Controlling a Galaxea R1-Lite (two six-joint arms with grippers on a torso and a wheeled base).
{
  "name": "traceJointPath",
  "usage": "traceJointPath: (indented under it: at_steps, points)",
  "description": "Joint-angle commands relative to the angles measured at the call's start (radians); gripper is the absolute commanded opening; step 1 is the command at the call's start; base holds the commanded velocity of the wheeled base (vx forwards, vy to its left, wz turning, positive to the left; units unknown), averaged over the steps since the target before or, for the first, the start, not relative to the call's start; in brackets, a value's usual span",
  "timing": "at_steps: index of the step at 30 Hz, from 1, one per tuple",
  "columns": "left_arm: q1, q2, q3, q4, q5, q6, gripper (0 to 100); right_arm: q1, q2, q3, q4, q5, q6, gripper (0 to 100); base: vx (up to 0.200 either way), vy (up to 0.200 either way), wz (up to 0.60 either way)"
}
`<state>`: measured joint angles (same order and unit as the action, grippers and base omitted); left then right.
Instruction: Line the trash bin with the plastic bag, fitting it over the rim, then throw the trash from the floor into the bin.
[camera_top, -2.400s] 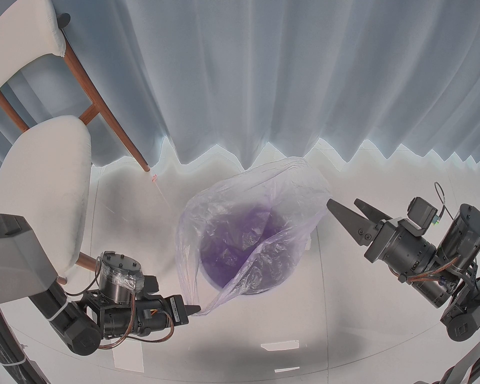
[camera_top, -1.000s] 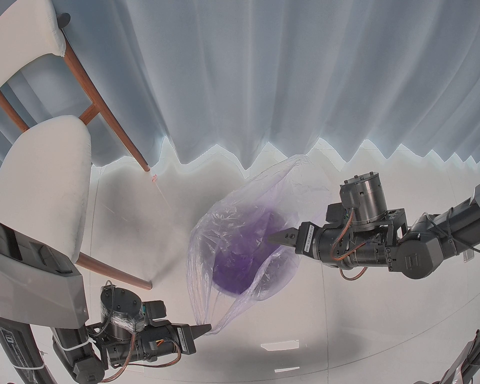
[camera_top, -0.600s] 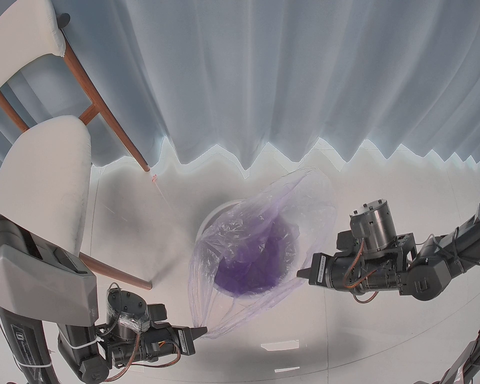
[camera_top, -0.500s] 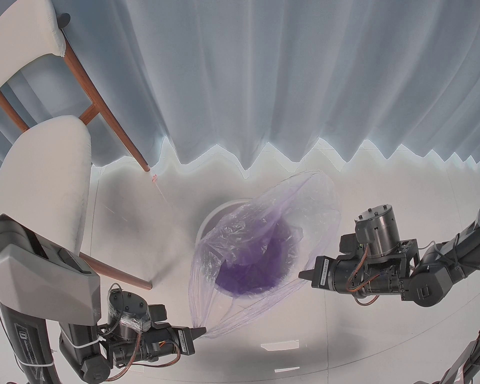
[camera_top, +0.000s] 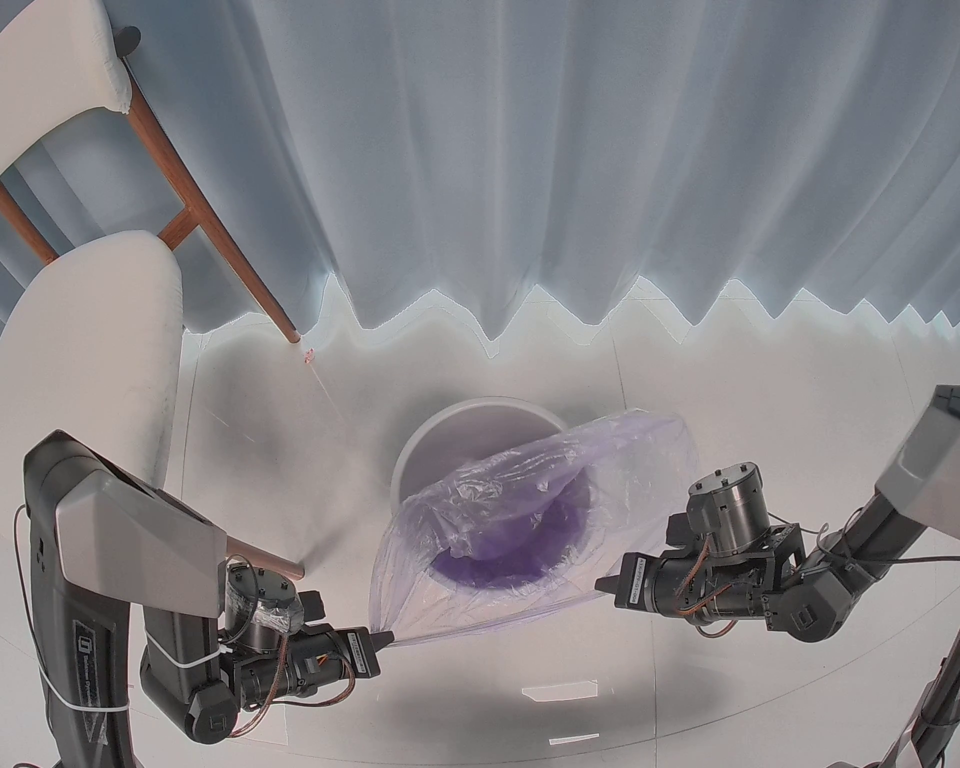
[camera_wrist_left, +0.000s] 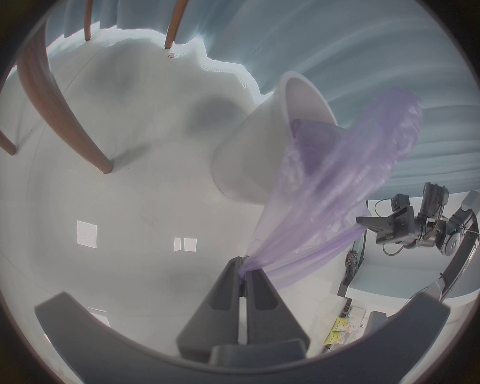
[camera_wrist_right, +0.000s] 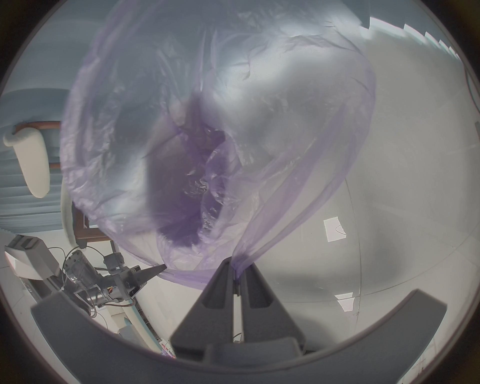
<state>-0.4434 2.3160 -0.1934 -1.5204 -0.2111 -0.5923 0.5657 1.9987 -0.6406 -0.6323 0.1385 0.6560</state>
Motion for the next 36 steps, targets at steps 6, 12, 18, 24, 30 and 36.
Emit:
traceJointPath:
  at_steps: [6,12,18,24,30,36]
  points:
    - [0.026,0.106,-0.083,0.000,0.036,-0.003,0,-0.020,0.178,-0.011,-0.142,-0.002,-0.002,0,0.000,0.000,0.00]
    - [0.046,0.134,-0.136,-0.023,0.048,-0.007,0,-0.050,0.238,-0.063,-0.193,-0.004,-0.001,0,0.000,0.000,0.00]
    - [0.052,0.131,-0.164,-0.023,0.075,-0.011,0,-0.066,0.232,-0.083,-0.204,-0.004,-0.001,0,0.000,0.000,0.00]
    - [0.049,0.129,-0.153,-0.023,0.075,-0.007,0,-0.066,0.232,-0.060,-0.254,-0.020,-0.041,0,0.000,0.000,0.00]
    - [0.034,0.112,-0.124,-0.024,0.076,-0.009,100,-0.043,0.216,0.019,-0.331,-0.060,-0.047,100,0.000,0.000,0.00]
    - [-0.031,-0.023,0.015,-0.024,0.084,-0.001,100,0.034,0.057,0.217,-0.383,-0.017,-0.056,100,0.000,0.000,0.00]
